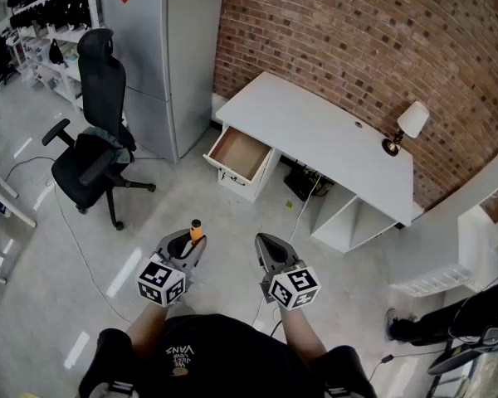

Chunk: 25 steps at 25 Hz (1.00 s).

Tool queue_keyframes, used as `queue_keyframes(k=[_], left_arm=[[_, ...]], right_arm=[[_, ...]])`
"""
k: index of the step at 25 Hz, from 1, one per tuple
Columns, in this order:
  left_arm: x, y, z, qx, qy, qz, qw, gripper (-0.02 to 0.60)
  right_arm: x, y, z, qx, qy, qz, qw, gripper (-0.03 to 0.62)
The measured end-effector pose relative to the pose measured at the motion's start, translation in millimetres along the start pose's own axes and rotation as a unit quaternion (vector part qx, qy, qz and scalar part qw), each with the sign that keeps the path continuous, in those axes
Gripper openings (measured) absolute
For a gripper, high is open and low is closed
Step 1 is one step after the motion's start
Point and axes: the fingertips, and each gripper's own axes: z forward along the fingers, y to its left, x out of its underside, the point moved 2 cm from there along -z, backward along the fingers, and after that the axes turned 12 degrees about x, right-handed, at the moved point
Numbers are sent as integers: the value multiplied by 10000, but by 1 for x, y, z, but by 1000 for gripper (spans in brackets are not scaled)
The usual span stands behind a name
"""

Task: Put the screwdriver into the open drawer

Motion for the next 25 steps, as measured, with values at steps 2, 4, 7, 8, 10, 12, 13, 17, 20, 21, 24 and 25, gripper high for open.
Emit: queue_keyframes(k=[2, 4, 7, 8, 10, 12, 13, 17, 20, 21, 24, 25], left_arm=[[3, -2, 4, -8, -4, -15, 10000, 106], [5, -3, 8, -18, 1, -28, 10000, 106], [5, -4, 13, -15, 38, -43, 10000, 106], [5, -3, 15, -11, 51, -51, 10000, 106], [6, 0, 18, -2, 64, -75, 10000, 106], [8, 7, 23, 24, 72, -101, 9999, 106], [8, 12, 26, 51, 75, -112, 9999, 106], [5, 36, 40, 202, 101, -157, 9996, 106], [0, 63, 53, 323, 155, -187, 9992, 106], [-3, 72, 57, 372, 170, -186, 9990, 106], [-13, 102, 70, 533, 203, -195, 9982, 106], [-15, 112, 74, 592, 221, -202, 9978, 106]], right_arm=[[1, -3, -1, -35, -35, 2, 10000, -6], [0, -5, -2, -60, -101, -16, 9999, -6], [-3, -7, -1, -61, -135, -88, 9999, -6], [-4, -8, 1, -50, -117, -109, 9999, -6], [-4, -10, 5, -24, -101, -133, 9999, -6], [-4, -11, 12, -25, -155, -110, 9998, -6], [-4, -12, 16, -34, -190, -80, 9998, -6], [-5, -15, 42, -1, -165, -53, 9998, -6], [-7, -17, 68, 115, -66, -56, 9999, -6], [-8, -18, 77, 162, -35, -55, 9998, -6], [-12, -20, 103, 320, 33, -53, 9995, -6], [-14, -21, 112, 387, 45, -49, 9992, -6]])
